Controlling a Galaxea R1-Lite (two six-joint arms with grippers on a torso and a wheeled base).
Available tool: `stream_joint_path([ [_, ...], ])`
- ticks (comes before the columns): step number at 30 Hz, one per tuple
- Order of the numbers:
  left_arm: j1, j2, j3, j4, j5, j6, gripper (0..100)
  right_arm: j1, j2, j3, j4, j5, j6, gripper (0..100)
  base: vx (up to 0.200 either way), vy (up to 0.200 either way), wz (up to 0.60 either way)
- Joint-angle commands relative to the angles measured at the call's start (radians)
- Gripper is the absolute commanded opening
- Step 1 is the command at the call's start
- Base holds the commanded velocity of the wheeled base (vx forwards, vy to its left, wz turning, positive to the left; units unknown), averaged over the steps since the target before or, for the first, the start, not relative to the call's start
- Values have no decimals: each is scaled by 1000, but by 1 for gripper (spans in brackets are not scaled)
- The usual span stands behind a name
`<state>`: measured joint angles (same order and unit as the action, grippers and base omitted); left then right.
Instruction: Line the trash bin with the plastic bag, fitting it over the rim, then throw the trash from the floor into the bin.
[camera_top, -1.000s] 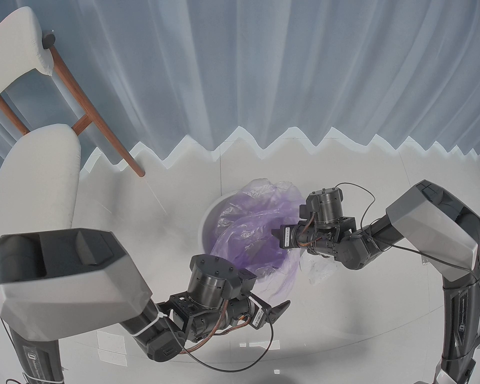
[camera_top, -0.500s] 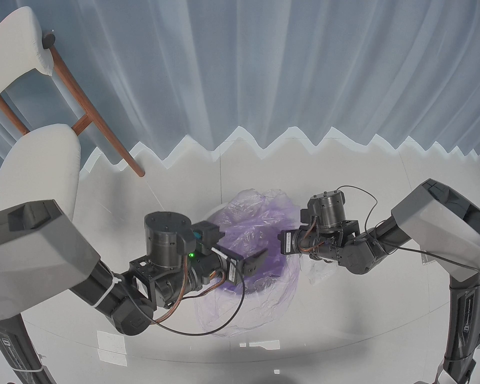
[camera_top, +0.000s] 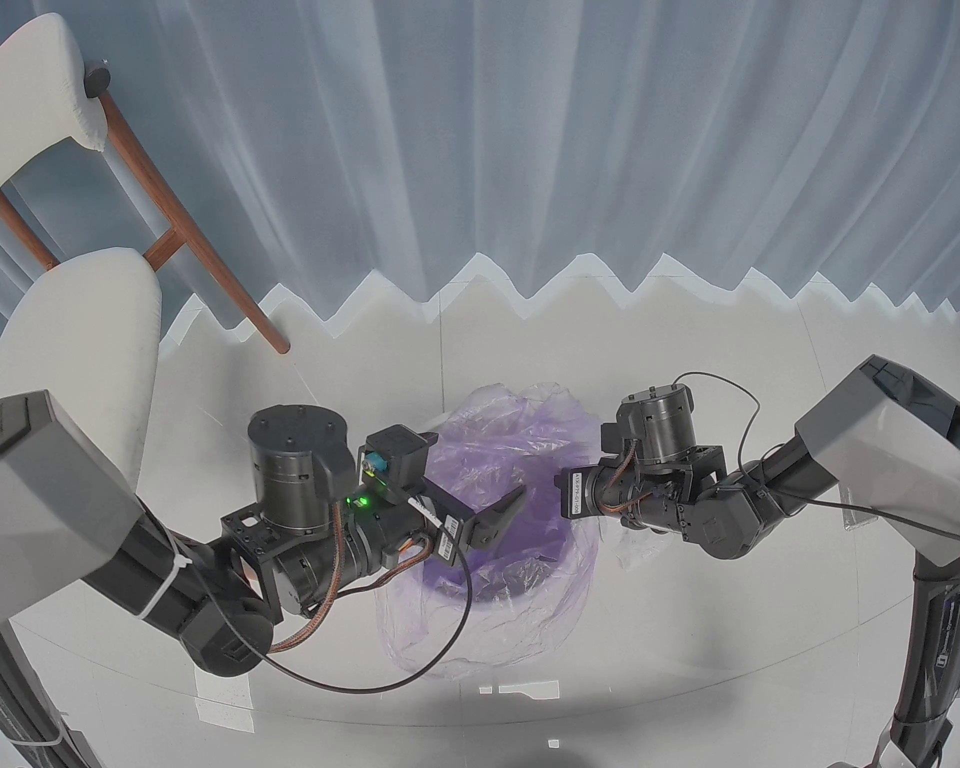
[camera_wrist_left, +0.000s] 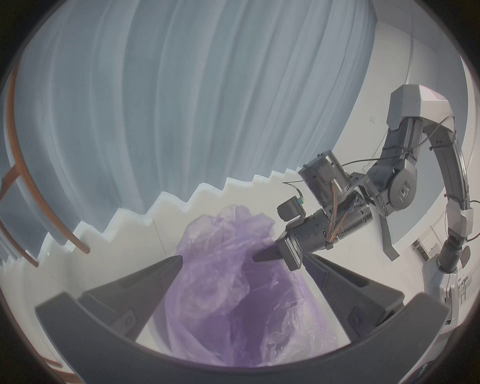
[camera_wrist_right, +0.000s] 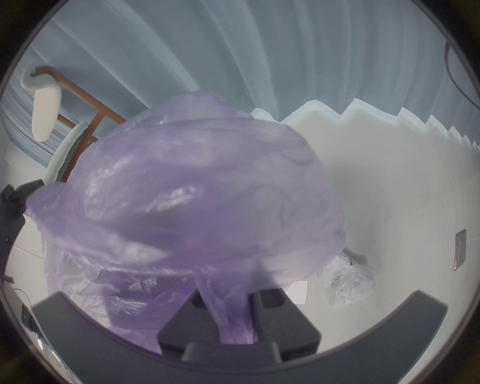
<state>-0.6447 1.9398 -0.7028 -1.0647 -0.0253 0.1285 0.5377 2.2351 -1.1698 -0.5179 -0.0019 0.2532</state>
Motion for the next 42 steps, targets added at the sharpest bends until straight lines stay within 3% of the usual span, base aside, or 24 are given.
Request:
stream_joint_path([
  [1, -7, -87, 12, -3, -27, -4, 100, 2, -2, 9, -2, -1, 3, 0, 0, 0, 0],
  [8, 77, -177, 146, -6, -44, 0, 100, 5, 1, 10, -2, -9, 5, 0, 0, 0, 0],
  [16, 23, -119, 198, -14, -117, 13, 100, 8, 0, 10, -2, -12, 5, 0, 0, 0, 0],
  [22, 36, -15, 177, -21, -123, 54, 100, 15, -32, 10, -2, -21, 5, 0, 0, 0, 0],
  [23, 42, 7, 167, -21, -122, 54, 0, 18, -42, 13, -1, -21, 5, 0, 0, 0, 0],
  [27, 65, 59, 91, -31, -102, 46, 0, 22, -74, 33, -1, -20, 3, 0, 0, 0, 0],
  [30, 85, 68, 39, -20, -38, 0, 0, 35, -112, 56, -2, -16, 3, 0, 0, 0, 0],
  [36, 80, 42, -11, -26, -30, -33, 0, 41, -163, 159, -14, -13, 5, 0, 0, 0, 0],
  [42, 83, -27, -27, -24, -7, -98, 0, 42, -160, 331, -171, 8, -3, 0, 0, 0, 0],
])
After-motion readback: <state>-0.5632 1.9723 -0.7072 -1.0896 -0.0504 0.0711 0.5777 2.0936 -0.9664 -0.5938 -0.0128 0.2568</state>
